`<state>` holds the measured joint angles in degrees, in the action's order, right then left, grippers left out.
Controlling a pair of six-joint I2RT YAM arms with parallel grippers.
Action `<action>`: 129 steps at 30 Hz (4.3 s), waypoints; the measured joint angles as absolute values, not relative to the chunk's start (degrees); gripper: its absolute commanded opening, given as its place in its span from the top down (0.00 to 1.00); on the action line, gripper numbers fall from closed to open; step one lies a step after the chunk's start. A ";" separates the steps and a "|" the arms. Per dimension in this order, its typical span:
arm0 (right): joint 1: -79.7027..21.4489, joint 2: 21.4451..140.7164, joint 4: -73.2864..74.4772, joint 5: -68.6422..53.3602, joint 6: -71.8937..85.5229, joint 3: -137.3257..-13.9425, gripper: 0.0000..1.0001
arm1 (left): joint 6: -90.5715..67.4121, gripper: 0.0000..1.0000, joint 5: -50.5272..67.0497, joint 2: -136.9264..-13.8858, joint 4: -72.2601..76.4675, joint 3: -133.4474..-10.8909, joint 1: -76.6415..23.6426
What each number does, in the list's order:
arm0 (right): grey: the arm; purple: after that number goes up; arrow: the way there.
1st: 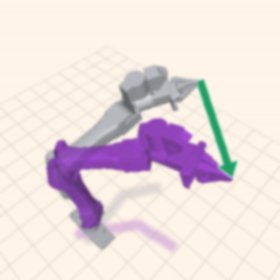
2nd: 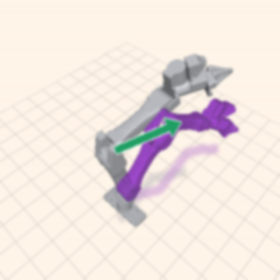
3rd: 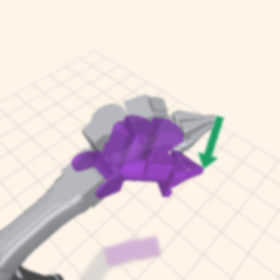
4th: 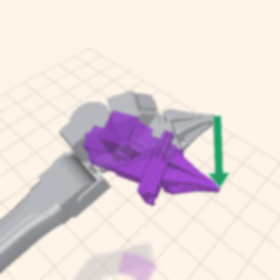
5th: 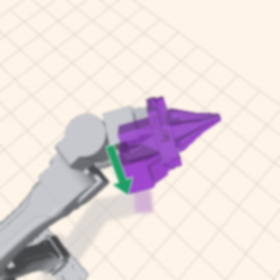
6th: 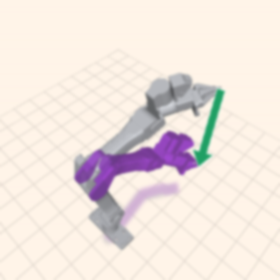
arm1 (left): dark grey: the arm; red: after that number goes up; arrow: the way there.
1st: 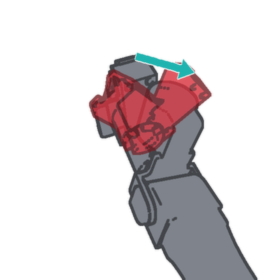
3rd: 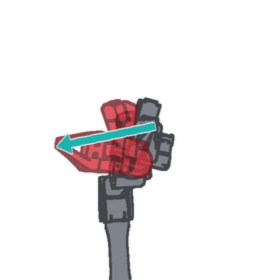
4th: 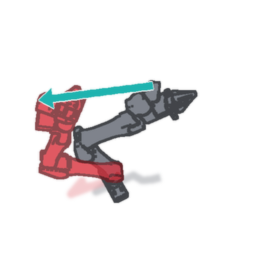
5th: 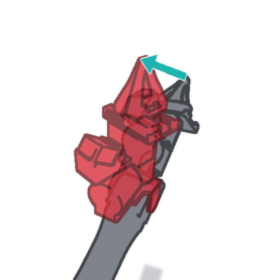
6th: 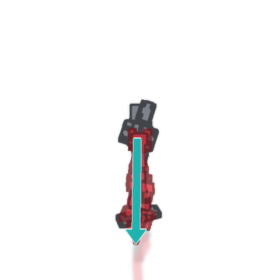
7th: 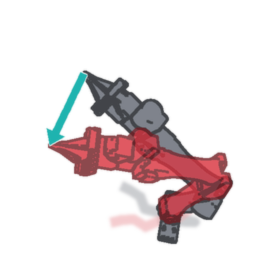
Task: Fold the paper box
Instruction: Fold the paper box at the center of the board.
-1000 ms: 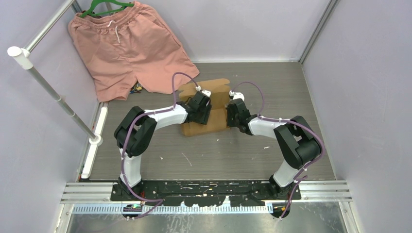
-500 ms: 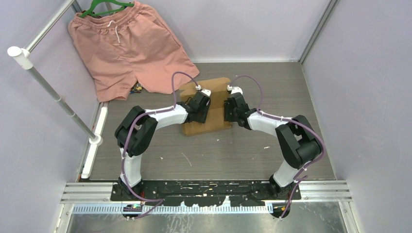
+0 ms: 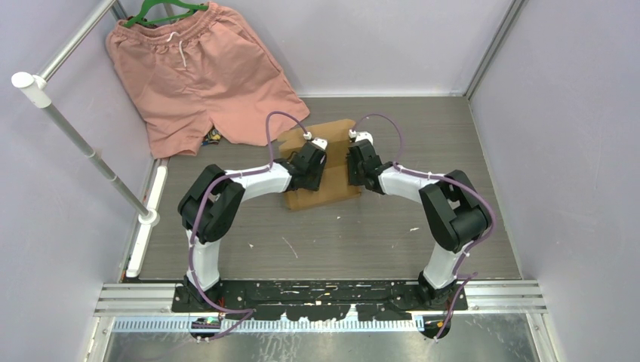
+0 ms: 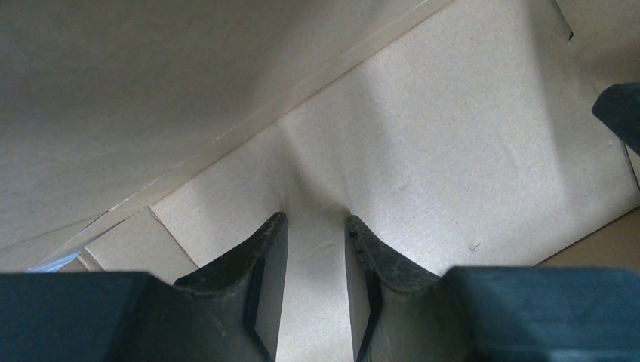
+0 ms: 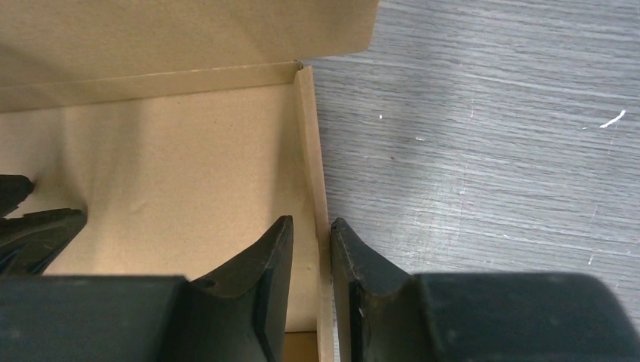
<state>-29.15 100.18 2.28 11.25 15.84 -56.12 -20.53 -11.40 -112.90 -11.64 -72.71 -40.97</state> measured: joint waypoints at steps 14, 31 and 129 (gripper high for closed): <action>-29.19 103.02 2.39 14.79 14.55 -58.04 0.75 | -20.29 0.67 -11.16 -112.90 -10.55 -72.40 -40.95; -30.37 105.03 2.61 21.17 11.05 -59.66 0.83 | -19.73 0.67 -9.76 -113.21 -8.78 -72.31 -40.91; -26.13 80.07 3.81 13.23 17.15 -52.07 0.57 | -17.58 0.53 1.50 -95.70 -19.57 -73.45 -39.97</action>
<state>-26.13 80.07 3.81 13.23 17.15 -52.07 -17.58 1.50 -95.70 -19.57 -73.45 -39.97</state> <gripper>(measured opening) 0.430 0.485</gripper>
